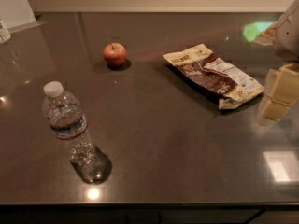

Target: Move brown chip bag near water bottle

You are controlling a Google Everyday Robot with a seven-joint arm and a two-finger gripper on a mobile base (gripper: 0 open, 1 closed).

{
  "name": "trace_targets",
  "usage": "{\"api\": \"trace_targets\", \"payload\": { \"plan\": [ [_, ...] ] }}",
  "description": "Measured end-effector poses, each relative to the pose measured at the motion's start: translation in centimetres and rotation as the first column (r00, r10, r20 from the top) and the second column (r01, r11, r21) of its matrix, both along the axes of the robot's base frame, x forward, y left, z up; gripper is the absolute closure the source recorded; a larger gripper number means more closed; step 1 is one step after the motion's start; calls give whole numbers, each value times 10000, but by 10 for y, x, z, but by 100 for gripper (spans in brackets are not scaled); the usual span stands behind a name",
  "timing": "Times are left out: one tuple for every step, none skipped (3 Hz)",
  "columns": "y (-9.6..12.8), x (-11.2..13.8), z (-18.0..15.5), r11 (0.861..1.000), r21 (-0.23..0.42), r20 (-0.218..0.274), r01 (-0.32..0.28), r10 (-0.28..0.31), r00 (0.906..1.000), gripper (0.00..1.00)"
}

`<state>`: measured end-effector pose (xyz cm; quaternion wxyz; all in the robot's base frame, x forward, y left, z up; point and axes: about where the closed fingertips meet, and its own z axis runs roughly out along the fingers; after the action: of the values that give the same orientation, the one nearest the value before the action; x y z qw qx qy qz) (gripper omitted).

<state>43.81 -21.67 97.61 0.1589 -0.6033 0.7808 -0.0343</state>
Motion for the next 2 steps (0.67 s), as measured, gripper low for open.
{"api": "trace_targets", "payload": {
  "plan": [
    [0,0,0,10000,0,2,0,0,10000,0],
    [0,11,-12,9995,-11,-35,327,-327,9995,0]
  ]
}}
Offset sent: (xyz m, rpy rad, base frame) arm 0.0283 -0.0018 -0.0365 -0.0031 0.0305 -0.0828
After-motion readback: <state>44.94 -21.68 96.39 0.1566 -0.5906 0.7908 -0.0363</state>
